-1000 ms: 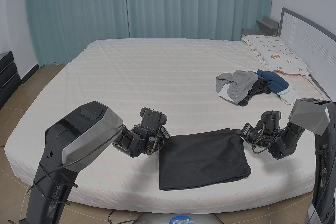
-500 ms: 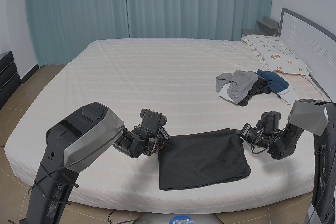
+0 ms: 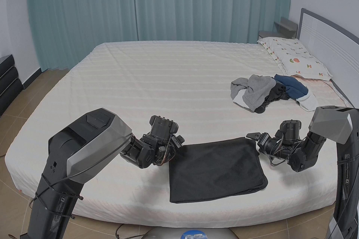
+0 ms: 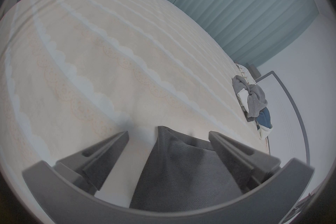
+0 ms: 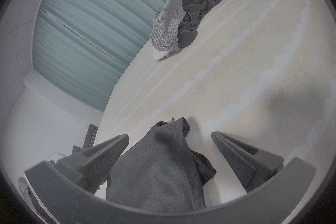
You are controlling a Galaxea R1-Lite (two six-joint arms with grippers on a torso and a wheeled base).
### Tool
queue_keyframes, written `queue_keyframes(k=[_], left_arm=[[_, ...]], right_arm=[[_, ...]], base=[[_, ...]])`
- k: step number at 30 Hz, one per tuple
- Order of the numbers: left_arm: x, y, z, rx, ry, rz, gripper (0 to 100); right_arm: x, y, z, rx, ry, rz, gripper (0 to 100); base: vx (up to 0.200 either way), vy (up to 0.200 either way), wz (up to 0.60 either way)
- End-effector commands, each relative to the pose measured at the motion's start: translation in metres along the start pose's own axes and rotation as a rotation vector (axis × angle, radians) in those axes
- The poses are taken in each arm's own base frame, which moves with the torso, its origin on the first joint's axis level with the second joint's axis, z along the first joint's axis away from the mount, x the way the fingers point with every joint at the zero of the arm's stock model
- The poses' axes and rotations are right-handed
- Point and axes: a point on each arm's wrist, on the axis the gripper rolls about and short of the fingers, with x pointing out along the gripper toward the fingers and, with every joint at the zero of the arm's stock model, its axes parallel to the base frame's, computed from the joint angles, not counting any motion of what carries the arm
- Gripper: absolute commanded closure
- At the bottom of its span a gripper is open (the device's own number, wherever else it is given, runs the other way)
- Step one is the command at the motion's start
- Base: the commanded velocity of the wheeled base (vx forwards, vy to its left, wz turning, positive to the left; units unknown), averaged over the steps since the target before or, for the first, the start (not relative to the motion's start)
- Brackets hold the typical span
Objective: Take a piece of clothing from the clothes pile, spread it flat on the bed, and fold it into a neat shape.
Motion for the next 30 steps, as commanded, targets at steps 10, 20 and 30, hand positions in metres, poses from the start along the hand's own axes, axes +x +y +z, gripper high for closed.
queue_keyframes(k=[10, 20, 30], left_arm=[[-0.057, 0.011, 0.007, -0.082, 0.036, 0.031, 0], [-0.085, 0.013, 0.001, -0.18, 0.096, -0.023, 0], [-0.083, 0.012, 0.002, -0.187, 0.096, -0.031, 0]], right_arm=[[-0.058, -0.003, -0.003, 0.252, -0.102, -0.073, 0], [-0.072, -0.014, -0.012, 0.35, -0.121, -0.001, 0], [-0.073, -0.015, -0.014, 0.346, -0.132, 0.018, 0]], base=[[0.0, 0.0, 0.0], [-0.12, 0.0, 0.0], [0.0, -0.02, 0.0]])
